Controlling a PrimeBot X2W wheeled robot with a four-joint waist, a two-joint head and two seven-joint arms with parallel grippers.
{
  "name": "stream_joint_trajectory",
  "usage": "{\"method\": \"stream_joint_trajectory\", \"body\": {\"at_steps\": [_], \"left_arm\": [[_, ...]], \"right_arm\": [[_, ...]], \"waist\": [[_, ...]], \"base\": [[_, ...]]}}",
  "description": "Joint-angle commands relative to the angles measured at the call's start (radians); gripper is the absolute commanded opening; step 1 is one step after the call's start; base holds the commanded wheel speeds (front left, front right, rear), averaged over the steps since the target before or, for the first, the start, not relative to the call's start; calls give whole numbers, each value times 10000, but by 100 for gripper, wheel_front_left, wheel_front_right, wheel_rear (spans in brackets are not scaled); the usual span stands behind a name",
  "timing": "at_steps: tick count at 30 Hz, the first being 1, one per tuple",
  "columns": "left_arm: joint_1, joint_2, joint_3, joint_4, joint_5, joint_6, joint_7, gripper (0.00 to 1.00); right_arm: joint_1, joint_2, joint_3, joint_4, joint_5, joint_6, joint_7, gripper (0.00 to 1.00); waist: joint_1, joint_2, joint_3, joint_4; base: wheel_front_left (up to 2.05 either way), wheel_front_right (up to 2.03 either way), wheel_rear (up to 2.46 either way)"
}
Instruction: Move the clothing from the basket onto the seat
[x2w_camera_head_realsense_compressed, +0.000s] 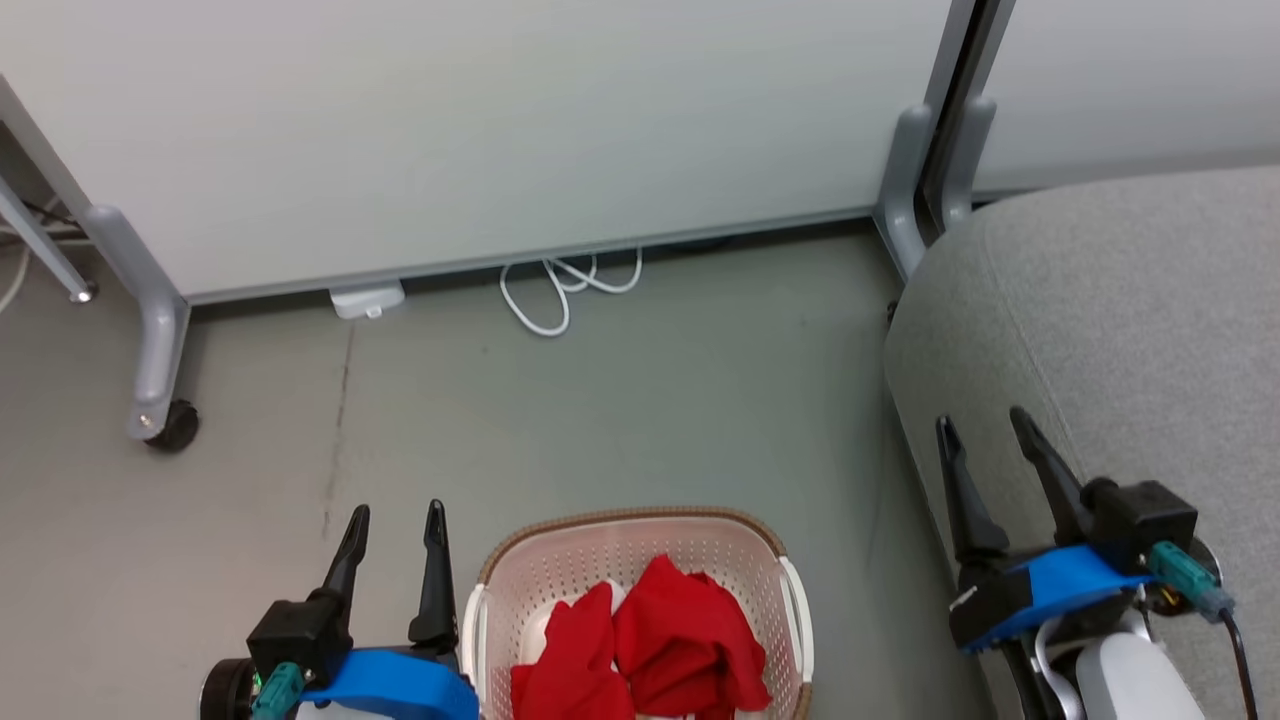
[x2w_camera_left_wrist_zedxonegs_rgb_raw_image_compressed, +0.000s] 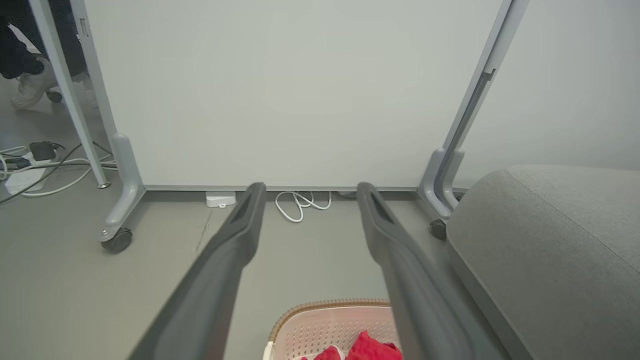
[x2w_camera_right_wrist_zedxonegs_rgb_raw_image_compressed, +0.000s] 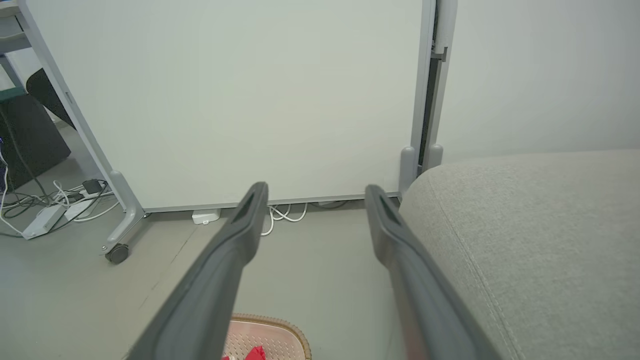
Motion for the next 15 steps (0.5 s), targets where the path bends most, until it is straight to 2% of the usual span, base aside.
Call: {"method": "stream_joint_trajectory", "body": {"at_steps": [1,8,15], "left_arm": [[-234,70,-4,82,58,-39,-28,100],[-959,237,-209,881,190,-172,27,100],[-2084,557,-639,2110,434,-433,552,100]], "right_arm": [[-247,-49,81,-106,59,20,-71,100],[-1052,-46,588,-357,198,14,-200,100],[-1754,-45,1121,-510,473,14,-422,100]], "waist": [[0,-1,456,-159],[0,-1,1809,-776],[0,-1,3143,-1567]], "base": [[0,0,0],[0,0,0],[0,0,0]]}}
